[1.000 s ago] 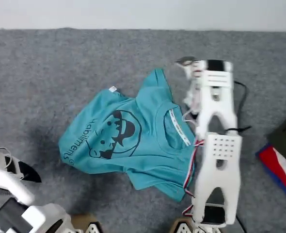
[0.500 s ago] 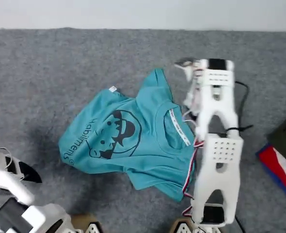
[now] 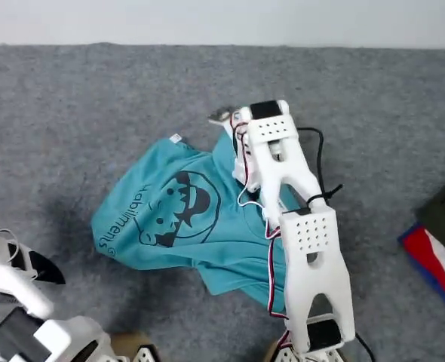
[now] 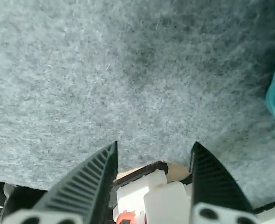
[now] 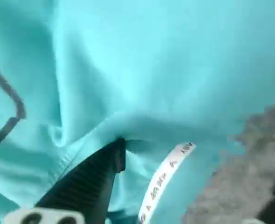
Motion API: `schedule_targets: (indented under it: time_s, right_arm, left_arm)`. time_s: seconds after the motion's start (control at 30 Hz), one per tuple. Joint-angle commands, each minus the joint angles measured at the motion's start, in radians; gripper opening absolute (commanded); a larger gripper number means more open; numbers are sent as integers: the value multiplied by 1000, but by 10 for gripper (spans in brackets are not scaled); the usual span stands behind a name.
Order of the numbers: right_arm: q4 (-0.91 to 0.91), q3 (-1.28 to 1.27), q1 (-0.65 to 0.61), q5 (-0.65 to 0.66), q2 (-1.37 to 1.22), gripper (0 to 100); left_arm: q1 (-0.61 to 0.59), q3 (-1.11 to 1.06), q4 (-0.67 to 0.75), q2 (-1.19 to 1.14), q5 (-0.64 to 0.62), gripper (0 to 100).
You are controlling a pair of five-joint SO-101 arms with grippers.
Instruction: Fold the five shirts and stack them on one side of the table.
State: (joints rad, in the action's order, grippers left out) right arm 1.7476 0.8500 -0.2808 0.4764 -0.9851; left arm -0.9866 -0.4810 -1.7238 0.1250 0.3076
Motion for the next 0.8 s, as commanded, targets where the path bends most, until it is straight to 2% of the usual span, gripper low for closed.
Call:
schedule_targets:
  time_s: [0.0,0.1,0.2,0.3,0.47,0.6,0.77]
  right_arm:
    - [8,12,10,-8,1,236]
    - [5,17,47,-9,2,1]
    - [28,51,96,-9,1,59]
    - [42,78,147,-9,2,2]
    - [44,81,255,-8,-1,10]
    - [45,84,294,-6,4,9]
    - [48,83,395,68,42,9]
  left_arm:
    - [-3,2,-32,12,11,242]
    - [-3,2,-32,12,11,242]
    - [-3,1,-32,6,11,242]
    - [-2,-28,-32,11,11,242]
    - [-2,-74,-32,12,12,242]
    - [2,-74,-32,12,12,242]
    - [-2,-74,-32,12,12,242]
